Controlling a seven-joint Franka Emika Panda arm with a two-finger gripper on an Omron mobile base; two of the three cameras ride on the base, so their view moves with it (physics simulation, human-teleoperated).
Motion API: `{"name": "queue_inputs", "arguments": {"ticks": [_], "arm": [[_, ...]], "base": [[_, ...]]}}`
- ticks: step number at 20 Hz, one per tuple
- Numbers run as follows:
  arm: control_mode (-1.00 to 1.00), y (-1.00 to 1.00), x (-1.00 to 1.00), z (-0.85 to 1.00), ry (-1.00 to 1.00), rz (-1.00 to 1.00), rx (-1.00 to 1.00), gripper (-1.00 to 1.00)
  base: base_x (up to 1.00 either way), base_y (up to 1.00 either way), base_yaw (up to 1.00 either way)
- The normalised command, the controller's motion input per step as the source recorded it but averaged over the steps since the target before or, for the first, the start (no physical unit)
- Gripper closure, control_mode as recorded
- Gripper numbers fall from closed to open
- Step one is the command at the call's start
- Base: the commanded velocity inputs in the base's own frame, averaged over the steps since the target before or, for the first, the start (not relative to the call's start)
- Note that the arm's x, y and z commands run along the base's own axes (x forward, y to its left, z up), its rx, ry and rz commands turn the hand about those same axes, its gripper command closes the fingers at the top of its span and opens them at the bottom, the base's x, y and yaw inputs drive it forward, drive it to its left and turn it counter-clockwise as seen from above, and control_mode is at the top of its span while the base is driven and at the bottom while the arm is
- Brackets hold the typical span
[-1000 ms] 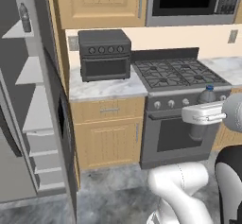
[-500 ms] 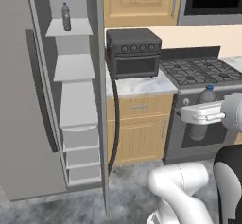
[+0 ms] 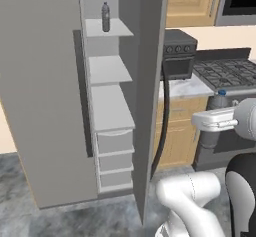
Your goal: Take the bottled waters from the counter and place them in the freezer to freeze. Close the freezer door after placing the bottles.
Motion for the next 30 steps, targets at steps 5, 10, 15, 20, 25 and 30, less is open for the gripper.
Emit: {"name": "queue_inputs", "arguments": {"ticks": [5,10,15,20,25,30], "arm": [[1.0,0.0,0.0,0.0,0.0,0.0,0.0,1.0],[1.0,0.0,0.0,0.0,0.0,0.0,0.0,1.0],[1.0,0.0,0.0,0.0,0.0,0.0,0.0,1.0],[1.0,0.0,0.0,0.0,0.0,0.0,0.0,1.0],[1.0,0.0,0.0,0.0,0.0,0.0,0.0,1.0],[1.0,0.0,0.0,0.0,0.0,0.0,0.0,1.0]], "base": [[0.0,0.77,-0.07],[0.0,0.73,-0.08],[0.06,0.5,-0.02],[0.33,0.14,0.02],[0.53,0.02,0.05],[0.47,0.08,0.01]]}}
